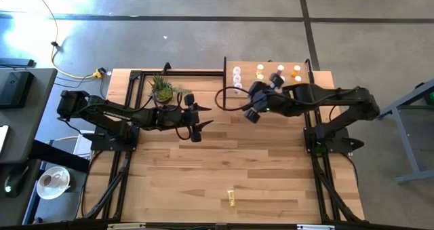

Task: Pick and place medicine bottles onto shelf by color
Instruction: Put the blue pill bottle aligned with the other blue pill bottles on the shelf

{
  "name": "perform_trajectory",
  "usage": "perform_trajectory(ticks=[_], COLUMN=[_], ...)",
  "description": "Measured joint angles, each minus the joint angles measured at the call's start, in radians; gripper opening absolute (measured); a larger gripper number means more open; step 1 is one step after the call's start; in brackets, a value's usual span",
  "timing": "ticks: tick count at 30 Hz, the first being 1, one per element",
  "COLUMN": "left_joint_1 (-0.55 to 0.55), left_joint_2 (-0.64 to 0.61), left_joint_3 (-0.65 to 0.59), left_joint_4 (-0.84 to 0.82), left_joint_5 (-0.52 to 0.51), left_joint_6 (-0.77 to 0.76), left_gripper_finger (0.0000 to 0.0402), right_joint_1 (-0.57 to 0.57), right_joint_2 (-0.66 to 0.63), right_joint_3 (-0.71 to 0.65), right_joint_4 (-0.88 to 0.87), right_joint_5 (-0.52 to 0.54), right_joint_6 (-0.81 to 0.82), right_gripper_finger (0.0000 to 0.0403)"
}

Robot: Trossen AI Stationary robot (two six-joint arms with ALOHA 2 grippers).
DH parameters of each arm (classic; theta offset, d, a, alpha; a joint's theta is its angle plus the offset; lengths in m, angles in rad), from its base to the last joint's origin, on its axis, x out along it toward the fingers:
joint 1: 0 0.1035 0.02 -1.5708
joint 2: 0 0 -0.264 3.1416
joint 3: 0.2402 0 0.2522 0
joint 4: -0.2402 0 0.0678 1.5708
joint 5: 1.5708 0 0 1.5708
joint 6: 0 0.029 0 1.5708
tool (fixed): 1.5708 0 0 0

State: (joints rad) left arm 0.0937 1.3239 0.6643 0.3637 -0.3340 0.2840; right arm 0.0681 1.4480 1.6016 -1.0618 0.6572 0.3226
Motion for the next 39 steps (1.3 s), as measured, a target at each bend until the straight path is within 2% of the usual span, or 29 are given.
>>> perform_trajectory(ticks=[14,24,33,39], left_joint_1=[0.000,0.000,0.000,0.000], left_joint_2=[0.000,0.000,0.000,0.000], left_joint_3=[-0.001,-0.001,-0.001,-0.001], left_joint_4=[0.000,0.000,0.000,0.000], left_joint_5=[-0.011,-0.011,-0.010,-0.010], left_joint_6=[-0.001,-0.010,-0.019,-0.019], left_gripper_finger=[0.0206,0.0207,0.0207,0.0207], right_joint_1=[-0.001,-0.003,-0.105,-0.194], right_joint_2=[-0.373,-0.611,-0.634,-0.592], right_joint_3=[-0.474,-0.694,-0.769,-0.769], right_joint_4=[0.110,0.139,0.160,0.219], right_joint_5=[0.050,0.194,0.203,0.126], right_joint_6=[0.298,0.496,0.595,0.552], right_gripper_finger=[0.0097,0.0097,0.0097,0.0097])
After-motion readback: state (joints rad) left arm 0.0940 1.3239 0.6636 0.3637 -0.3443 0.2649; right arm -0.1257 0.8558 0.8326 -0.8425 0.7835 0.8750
